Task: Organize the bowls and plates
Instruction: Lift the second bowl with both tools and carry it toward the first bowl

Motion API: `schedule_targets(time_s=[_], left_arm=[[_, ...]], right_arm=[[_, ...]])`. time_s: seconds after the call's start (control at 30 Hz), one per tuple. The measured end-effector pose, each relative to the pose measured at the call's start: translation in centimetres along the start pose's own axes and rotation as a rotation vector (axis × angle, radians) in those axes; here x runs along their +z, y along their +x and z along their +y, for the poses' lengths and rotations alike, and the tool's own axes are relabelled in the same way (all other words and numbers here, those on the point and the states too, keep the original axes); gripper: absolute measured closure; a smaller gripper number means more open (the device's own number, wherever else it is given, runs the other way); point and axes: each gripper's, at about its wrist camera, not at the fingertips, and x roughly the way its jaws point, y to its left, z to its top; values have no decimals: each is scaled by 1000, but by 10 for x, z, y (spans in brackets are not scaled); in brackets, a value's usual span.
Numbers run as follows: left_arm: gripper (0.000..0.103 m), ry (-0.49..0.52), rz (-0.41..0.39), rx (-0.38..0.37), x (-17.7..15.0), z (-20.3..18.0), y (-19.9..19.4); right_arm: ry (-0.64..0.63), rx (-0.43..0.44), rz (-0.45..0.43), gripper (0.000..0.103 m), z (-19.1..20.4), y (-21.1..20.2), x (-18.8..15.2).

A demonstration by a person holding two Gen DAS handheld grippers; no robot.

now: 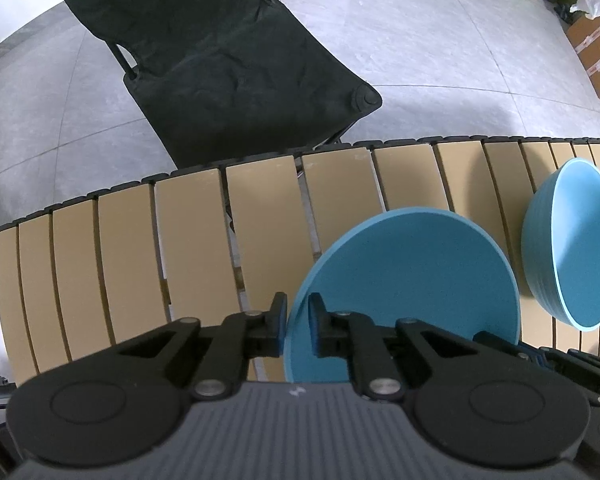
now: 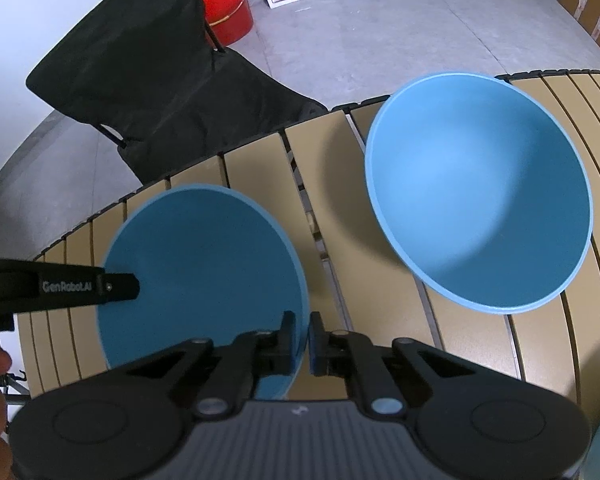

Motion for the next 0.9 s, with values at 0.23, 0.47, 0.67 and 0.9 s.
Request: schedule_targets(time_s=[0.23, 0.47, 0.67, 0.9], left_arm=[[91, -2, -1, -1, 0, -2, -1], [91, 11, -11, 8, -2, -4, -6], [91, 15, -18, 15, -3, -8, -10], [91, 21, -26, 20, -11, -14, -20]], right_arm=[[7, 9, 0, 98, -4, -4, -1], [8, 19, -5, 98, -5, -7, -1], [3, 28, -14, 97, -6, -13, -1], [8, 38, -15, 97, -11, -19, -5]])
